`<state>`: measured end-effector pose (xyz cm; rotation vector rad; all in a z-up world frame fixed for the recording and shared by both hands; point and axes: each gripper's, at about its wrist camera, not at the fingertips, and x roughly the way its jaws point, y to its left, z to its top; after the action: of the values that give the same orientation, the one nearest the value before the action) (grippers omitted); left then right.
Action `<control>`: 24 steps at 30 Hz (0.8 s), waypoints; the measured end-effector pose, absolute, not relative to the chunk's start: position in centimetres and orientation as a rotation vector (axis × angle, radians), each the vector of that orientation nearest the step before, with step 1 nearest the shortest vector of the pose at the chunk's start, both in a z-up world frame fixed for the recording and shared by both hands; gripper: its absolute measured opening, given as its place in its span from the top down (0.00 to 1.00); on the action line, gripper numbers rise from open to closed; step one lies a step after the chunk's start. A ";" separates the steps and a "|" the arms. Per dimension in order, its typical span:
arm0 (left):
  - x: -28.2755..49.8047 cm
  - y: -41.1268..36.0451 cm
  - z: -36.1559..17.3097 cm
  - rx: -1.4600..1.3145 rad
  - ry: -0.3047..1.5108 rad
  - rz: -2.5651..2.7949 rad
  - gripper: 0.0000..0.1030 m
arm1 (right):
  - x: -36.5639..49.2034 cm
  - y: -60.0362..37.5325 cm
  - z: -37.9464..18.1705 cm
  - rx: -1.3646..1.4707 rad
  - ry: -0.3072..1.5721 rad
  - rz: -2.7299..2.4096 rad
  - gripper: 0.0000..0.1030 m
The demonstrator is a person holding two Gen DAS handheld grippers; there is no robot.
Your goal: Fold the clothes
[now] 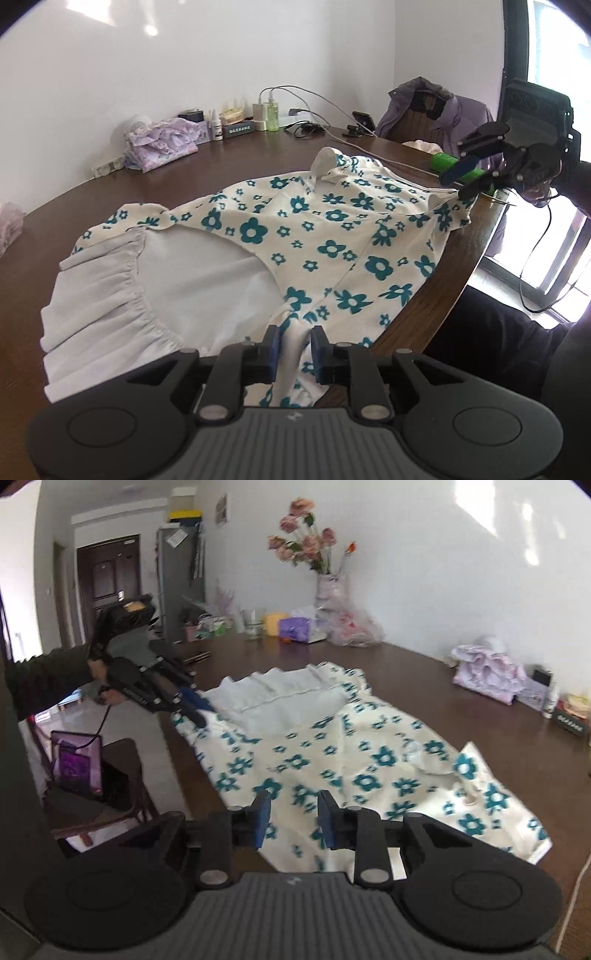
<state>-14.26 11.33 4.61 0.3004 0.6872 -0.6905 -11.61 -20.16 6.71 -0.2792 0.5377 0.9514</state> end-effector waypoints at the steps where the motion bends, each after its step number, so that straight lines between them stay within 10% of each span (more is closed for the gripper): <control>1: -14.1 11.3 4.4 0.306 0.694 -0.695 0.83 | -11.7 -19.3 6.1 -0.313 0.554 0.966 0.73; 10: -13.4 12.7 2.6 0.271 0.760 -0.696 0.82 | -10.1 -20.0 1.9 -0.332 0.648 0.895 0.75; 13: -13.4 13.4 2.9 0.227 0.743 -0.681 0.90 | -9.7 -20.6 1.8 -0.287 0.671 0.917 0.98; 24: -14.3 14.5 3.6 0.174 0.765 -0.653 0.94 | -11.7 -20.3 2.9 -0.312 0.757 1.038 0.98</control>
<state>-14.33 14.51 3.56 0.1737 0.7646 -0.6535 -11.71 -20.34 2.92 -0.3124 0.7574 1.0384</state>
